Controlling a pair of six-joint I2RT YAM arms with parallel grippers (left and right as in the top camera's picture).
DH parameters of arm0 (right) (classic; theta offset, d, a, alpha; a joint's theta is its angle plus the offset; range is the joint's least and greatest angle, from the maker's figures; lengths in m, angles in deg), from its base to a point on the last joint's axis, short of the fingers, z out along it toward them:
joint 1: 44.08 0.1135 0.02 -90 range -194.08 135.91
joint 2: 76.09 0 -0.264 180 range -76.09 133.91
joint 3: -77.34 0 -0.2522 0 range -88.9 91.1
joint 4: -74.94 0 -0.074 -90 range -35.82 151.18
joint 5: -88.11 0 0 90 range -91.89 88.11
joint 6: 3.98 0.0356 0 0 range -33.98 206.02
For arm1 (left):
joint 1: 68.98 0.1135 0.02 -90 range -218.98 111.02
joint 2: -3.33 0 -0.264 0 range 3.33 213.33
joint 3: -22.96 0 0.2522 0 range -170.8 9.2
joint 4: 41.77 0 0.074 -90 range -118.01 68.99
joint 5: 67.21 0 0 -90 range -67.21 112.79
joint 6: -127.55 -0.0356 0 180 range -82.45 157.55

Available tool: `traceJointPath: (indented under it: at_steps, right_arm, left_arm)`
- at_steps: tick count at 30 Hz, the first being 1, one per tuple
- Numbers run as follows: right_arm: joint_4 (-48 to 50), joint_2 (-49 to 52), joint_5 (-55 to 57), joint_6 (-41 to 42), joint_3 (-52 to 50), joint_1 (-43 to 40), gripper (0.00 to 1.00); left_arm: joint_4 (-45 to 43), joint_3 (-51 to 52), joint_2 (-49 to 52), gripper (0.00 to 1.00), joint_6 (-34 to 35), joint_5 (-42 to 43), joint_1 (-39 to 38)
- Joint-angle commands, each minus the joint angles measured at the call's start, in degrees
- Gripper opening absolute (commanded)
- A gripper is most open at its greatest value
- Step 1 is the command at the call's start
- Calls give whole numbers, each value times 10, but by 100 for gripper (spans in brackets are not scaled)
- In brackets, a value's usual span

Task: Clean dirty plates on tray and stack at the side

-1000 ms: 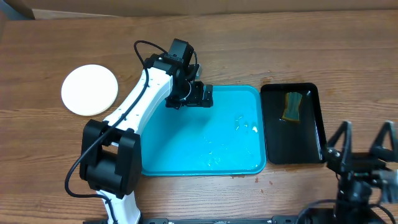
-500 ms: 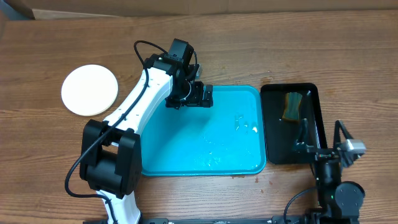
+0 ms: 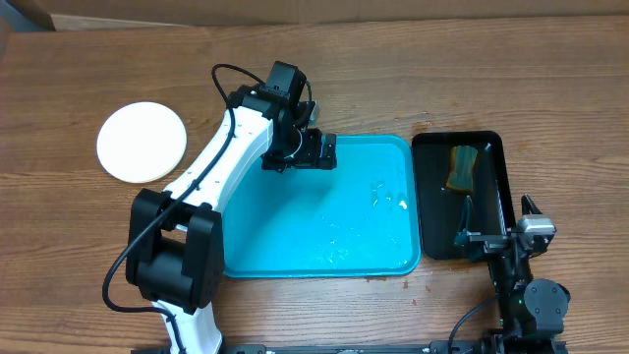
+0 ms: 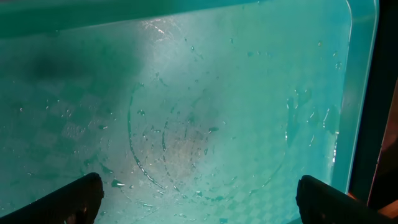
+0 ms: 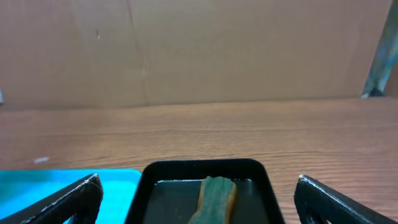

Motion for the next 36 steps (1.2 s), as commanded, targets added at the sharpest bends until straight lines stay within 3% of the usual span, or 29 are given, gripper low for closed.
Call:
traceJointPath:
  at_steps: [1, 36]
  right_arm:
    - [3, -5, -6, -34, -6, 3, 100]
    - [3, -5, -3, -17, -6, 3, 100]
  left_arm:
    - [1, 4, 3, 100, 2, -3, 0]
    - [1, 4, 3, 100, 2, -4, 0]
